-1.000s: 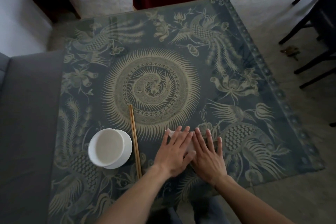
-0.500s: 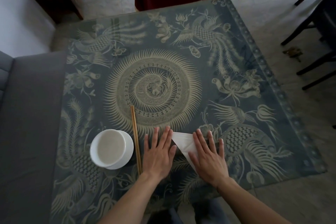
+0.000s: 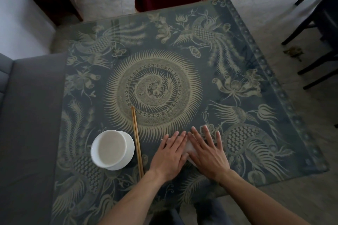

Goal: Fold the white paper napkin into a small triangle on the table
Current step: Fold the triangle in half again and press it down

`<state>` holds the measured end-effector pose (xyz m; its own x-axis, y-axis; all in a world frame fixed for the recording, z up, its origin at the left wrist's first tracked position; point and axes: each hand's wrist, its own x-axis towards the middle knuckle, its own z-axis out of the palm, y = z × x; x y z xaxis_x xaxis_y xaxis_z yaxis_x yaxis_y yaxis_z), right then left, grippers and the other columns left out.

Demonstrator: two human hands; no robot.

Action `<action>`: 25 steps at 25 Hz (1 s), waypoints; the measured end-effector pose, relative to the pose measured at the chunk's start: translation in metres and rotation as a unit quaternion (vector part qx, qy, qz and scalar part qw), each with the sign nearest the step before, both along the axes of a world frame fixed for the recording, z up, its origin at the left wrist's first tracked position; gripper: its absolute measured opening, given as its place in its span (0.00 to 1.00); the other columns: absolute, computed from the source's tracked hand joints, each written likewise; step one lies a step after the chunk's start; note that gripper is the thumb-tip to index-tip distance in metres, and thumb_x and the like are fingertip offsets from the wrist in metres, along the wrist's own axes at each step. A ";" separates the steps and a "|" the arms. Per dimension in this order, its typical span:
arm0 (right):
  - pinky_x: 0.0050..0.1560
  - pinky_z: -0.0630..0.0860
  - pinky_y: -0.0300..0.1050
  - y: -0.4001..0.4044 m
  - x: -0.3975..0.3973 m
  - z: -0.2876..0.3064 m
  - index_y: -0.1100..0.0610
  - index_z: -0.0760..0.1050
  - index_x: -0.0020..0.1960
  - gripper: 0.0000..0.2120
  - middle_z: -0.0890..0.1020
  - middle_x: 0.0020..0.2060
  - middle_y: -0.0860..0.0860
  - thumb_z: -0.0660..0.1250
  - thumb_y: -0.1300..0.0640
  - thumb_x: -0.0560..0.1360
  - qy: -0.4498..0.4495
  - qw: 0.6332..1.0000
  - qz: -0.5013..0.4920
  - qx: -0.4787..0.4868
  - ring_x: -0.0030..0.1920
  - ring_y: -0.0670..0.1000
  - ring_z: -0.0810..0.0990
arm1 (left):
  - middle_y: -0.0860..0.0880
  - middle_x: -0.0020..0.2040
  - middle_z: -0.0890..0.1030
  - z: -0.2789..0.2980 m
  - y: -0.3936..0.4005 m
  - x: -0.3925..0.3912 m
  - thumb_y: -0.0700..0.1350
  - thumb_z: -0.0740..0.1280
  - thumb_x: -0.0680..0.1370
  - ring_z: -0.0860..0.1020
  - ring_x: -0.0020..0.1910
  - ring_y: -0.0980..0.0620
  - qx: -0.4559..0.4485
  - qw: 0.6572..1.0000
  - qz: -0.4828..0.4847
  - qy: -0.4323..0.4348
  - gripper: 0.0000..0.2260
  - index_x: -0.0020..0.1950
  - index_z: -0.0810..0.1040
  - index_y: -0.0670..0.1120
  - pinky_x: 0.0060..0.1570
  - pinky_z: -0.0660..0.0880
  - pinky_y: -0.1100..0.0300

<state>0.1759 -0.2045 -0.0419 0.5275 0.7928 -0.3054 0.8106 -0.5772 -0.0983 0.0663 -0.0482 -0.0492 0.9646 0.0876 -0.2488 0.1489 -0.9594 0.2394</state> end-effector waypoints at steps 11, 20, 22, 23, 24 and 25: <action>0.73 0.42 0.67 -0.032 -0.015 0.000 0.46 0.42 0.79 0.30 0.43 0.79 0.50 0.38 0.36 0.80 0.027 0.996 -0.089 0.007 0.76 0.56 0.34 | 0.49 0.79 0.58 0.008 -0.008 0.011 0.57 0.49 0.83 0.54 0.78 0.46 0.006 1.000 0.004 0.006 0.26 0.78 0.57 0.47 0.74 0.51 0.38; 0.73 0.46 0.67 -0.013 -0.002 0.008 0.49 0.54 0.78 0.29 0.53 0.78 0.52 0.43 0.39 0.81 0.018 0.997 -0.077 0.027 0.77 0.57 0.42 | 0.46 0.68 0.67 0.015 0.001 0.026 0.54 0.47 0.82 0.68 0.61 0.44 0.068 0.997 -0.042 -0.007 0.25 0.77 0.57 0.44 0.68 0.61 0.42; 0.73 0.43 0.67 -0.005 -0.001 0.006 0.48 0.51 0.79 0.29 0.51 0.79 0.52 0.42 0.39 0.81 0.017 0.997 -0.076 0.027 0.77 0.57 0.40 | 0.45 0.65 0.69 0.016 -0.005 0.022 0.54 0.48 0.82 0.70 0.56 0.45 0.068 0.998 0.003 -0.018 0.25 0.76 0.59 0.44 0.62 0.65 0.46; 0.73 0.42 0.67 -0.001 -0.001 0.005 0.47 0.49 0.79 0.28 0.50 0.79 0.52 0.42 0.39 0.81 0.015 0.997 -0.074 0.024 0.77 0.57 0.39 | 0.45 0.64 0.69 0.016 -0.007 0.021 0.54 0.48 0.82 0.70 0.55 0.45 0.066 0.997 0.020 -0.018 0.25 0.76 0.60 0.44 0.60 0.66 0.47; 0.73 0.41 0.67 0.002 -0.001 0.004 0.46 0.47 0.79 0.28 0.48 0.79 0.52 0.42 0.39 0.81 0.013 0.997 -0.071 0.020 0.77 0.57 0.38 | 0.45 0.65 0.69 0.016 -0.008 0.020 0.55 0.48 0.82 0.70 0.55 0.45 0.065 0.997 0.034 -0.014 0.26 0.76 0.60 0.44 0.60 0.65 0.47; 0.73 0.41 0.67 0.004 -0.001 0.003 0.45 0.46 0.79 0.28 0.48 0.79 0.52 0.41 0.39 0.81 0.010 0.997 -0.068 0.018 0.77 0.57 0.37 | 0.44 0.66 0.67 0.016 -0.008 0.020 0.55 0.48 0.81 0.69 0.57 0.45 0.064 0.997 0.045 -0.008 0.27 0.77 0.59 0.44 0.60 0.65 0.47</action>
